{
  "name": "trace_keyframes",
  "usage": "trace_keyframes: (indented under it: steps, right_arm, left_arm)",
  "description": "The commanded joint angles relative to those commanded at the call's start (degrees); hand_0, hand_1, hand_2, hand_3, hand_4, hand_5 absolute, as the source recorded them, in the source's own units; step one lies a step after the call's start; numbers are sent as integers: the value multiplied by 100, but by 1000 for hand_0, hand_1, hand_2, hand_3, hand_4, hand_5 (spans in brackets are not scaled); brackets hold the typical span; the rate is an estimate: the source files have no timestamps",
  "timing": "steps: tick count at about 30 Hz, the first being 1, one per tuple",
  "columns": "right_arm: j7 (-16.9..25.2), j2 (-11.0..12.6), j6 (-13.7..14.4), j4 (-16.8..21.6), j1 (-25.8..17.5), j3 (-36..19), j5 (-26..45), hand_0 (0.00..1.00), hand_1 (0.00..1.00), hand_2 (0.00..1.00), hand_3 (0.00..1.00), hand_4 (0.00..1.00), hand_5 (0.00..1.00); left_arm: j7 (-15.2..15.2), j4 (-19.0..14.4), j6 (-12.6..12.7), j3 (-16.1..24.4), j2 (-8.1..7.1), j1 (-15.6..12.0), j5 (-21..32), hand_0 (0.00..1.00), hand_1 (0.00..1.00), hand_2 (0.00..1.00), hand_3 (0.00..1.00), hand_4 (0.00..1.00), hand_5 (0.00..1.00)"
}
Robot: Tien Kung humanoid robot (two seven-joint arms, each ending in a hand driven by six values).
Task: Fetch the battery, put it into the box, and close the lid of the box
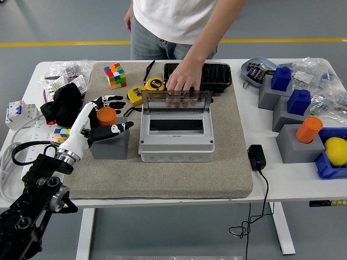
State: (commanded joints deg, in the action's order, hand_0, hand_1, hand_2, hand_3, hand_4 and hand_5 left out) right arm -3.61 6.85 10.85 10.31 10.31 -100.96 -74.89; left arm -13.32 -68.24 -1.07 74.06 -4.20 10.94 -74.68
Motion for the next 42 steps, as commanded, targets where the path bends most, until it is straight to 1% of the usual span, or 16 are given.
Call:
trace_keyframes:
  steps: [5, 6, 11, 12, 17, 18, 23, 24, 29, 30, 35, 36, 42]
  right_arm:
    - [7, -2, 0, 0, 3, 4, 11, 998, 940, 859, 862, 998, 998]
    - [8, -1, -1, 0, 5, 4, 9, 998, 940, 859, 862, 998, 998]
    - [9, 1, -3, 0, 13, -10, 3, 998, 940, 859, 862, 998, 998]
    - [8, 1, -2, 0, 14, -18, -3, 998, 940, 859, 863, 998, 998]
    - [15, 1, 0, 0, 16, -36, -9, 998, 940, 859, 863, 998, 998]
    - [17, 0, 1, 0, 15, -42, -12, 998, 941, 859, 862, 998, 998]
    - [22, -5, -4, 0, 16, -48, -17, 998, 941, 859, 862, 998, 998]
    - [22, -7, -4, 0, 18, -54, -20, 998, 940, 859, 862, 998, 998]
    - [25, -6, 0, 0, 22, -55, -12, 998, 940, 859, 862, 998, 998]
    - [25, -5, 1, 0, 22, -56, -12, 998, 940, 859, 862, 998, 998]
    - [22, -3, 4, 0, 17, -76, -31, 998, 940, 859, 862, 998, 998]
    - [25, -3, 4, 0, 16, -67, -20, 998, 941, 859, 862, 998, 998]
    - [31, -4, 0, 0, 25, -51, -7, 998, 941, 859, 863, 998, 998]
  left_arm:
    - [-10, 39, 74, -40, 6, 24, 12, 470, 491, 381, 362, 998, 2]
    - [-9, 56, 92, -57, 6, 34, 18, 333, 383, 302, 267, 998, 2]
    - [-13, 125, 168, -165, 1, 86, 44, 333, 383, 302, 267, 998, 2]
    - [-14, 137, 187, -188, -1, 96, 46, 262, 302, 258, 214, 998, 2]
    - [-9, 168, 279, -251, -2, 126, 30, 262, 302, 258, 214, 998, 2]
    - [-7, 178, 293, -268, -3, 134, 29, 206, 182, 179, 166, 998, 2]
    - [-7, 207, 365, -321, -2, 164, 37, 206, 182, 179, 166, 998, 2]
    - [-10, 215, 388, -324, -1, 170, 38, 154, 120, 146, 137, 998, 2]
    - [-21, 217, 481, -315, 6, 182, -4, 154, 120, 146, 137, 998, 2]
    - [-25, 217, 495, -314, 8, 184, -9, 112, 67, 116, 93, 998, 2]
    - [-38, 216, 548, -308, 17, 193, -50, 112, 67, 116, 93, 998, 2]
    - [-42, 216, 556, -307, 18, 192, -54, 87, 39, 95, 79, 998, 2]
    - [-43, 219, 595, -297, 23, 206, -54, 79, 28, 84, 73, 998, 2]
